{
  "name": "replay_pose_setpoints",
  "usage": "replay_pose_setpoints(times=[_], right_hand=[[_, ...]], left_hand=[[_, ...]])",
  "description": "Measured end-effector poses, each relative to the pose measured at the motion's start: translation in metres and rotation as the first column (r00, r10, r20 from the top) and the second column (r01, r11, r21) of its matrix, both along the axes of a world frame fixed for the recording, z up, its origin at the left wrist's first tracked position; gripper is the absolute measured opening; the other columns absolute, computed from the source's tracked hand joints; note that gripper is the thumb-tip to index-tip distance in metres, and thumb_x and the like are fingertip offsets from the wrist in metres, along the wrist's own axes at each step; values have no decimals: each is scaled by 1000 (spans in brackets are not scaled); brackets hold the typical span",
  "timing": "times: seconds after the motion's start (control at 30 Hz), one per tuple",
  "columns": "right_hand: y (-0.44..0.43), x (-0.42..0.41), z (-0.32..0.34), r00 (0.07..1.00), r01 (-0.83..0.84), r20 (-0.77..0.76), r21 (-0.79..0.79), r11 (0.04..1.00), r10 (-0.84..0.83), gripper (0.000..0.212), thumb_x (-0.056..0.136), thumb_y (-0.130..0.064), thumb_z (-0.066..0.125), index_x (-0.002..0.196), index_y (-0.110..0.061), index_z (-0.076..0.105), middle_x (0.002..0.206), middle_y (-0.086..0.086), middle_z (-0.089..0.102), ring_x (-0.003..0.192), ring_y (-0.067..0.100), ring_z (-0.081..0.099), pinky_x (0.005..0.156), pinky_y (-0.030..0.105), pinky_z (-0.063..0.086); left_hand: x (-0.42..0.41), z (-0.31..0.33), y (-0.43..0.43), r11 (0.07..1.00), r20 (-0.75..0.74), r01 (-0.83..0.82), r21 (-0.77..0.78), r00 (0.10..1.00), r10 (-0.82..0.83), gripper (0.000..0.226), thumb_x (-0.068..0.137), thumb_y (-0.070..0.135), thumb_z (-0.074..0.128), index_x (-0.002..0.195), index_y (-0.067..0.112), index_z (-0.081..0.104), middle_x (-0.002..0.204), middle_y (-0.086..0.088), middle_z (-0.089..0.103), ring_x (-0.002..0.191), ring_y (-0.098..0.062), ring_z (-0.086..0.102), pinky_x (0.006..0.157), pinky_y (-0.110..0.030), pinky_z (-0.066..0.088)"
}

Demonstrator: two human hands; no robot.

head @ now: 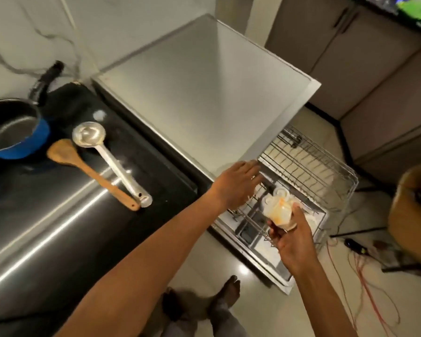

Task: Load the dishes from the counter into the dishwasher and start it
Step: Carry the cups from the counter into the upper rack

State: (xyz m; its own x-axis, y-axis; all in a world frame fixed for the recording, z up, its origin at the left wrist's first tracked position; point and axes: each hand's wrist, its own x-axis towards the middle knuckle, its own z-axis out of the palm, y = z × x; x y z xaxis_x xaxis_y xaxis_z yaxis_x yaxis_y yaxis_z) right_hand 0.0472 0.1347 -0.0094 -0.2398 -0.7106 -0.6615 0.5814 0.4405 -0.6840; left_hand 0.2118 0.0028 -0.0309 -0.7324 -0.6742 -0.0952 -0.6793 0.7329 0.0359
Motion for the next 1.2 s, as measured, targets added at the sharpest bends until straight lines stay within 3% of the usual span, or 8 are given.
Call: replay_pose_setpoints(times=[0.17, 0.33, 0.43, 0.57, 0.73, 0.83, 1.0, 1.2], right_hand=[[-11, -51, -50, 988, 22, -152, 106, 994, -5, 38, 97, -30, 63, 131, -13, 58, 127, 16, 67, 105, 28, 67, 71, 31, 57], [-42, -79, -96, 858, -151, -458, 205, 967, 231, 54, 90, -27, 76, 134, -19, 46, 126, 2, 63, 112, 23, 65, 90, 45, 59], [-73, -82, -115, 588, -323, -686, 287, 902, 429, 62, 87, -38, 77, 134, -19, 42, 125, 4, 59, 108, 19, 58, 92, 41, 53], [-115, -73, -144, 192, -540, -865, 302, 786, 465, 64, 86, -31, 78, 137, -14, 43, 134, 15, 51, 112, 29, 55, 84, 38, 49], [-158, -66, -188, -182, -606, -833, 514, 607, 523, 69, 81, -25, 82, 138, -12, 46, 135, 23, 52, 117, 41, 56, 89, 52, 54], [-172, -65, -205, -318, -600, -761, 623, 502, 565, 68, 82, -28, 80, 139, -14, 46, 132, 22, 56, 118, 41, 55, 92, 49, 51], [-182, -64, -225, -427, -590, -657, 723, 360, 621, 66, 83, -26, 78, 137, -16, 43, 121, 18, 61, 109, 37, 61, 88, 46, 54], [-178, -54, -239, -455, -578, -631, 746, 330, 628, 61, 82, -23, 77, 133, -14, 45, 113, 14, 65, 99, 35, 65, 81, 45, 56]], left_hand=[[-15, -34, -26, 998, 48, -58, 24, 997, 57, 61, 107, 40, 27, 160, 17, 7, 168, -7, 1, 156, -26, -3, 127, -49, 7], [-14, -37, -26, 994, 28, -104, -14, 994, 105, 63, 104, 33, 21, 154, 14, -12, 166, -9, -13, 154, -24, -13, 125, -41, -9], [-14, -41, -26, 994, 54, -62, -95, 996, 68, 65, 98, 30, 15, 155, 10, -11, 167, -14, -8, 156, -28, -6, 127, -43, -1], [-16, -39, -27, 994, 31, -45, -101, 998, 49, 65, 96, 25, 10, 154, 11, -14, 169, -15, -3, 156, -29, -2, 127, -43, 6], [-16, -41, -29, 995, 43, -65, -77, 997, 68, 65, 97, 23, 2, 160, 11, 0, 169, -13, -5, 156, -27, -6, 127, -42, 4], [-15, -40, -29, 995, 45, -69, -68, 996, 72, 64, 99, 23, 8, 160, 10, 0, 169, -13, -5, 156, -27, -6, 127, -42, 4], [-15, -38, -30, 996, 55, -79, -39, 995, 81, 65, 98, 24, 11, 160, 10, 0, 169, -12, -7, 156, -26, -7, 127, -41, 4], [-15, -37, -31, 995, 46, -94, -23, 994, 95, 66, 98, 21, 21, 160, 10, 3, 169, -12, -4, 156, -26, -5, 127, -42, 7]])
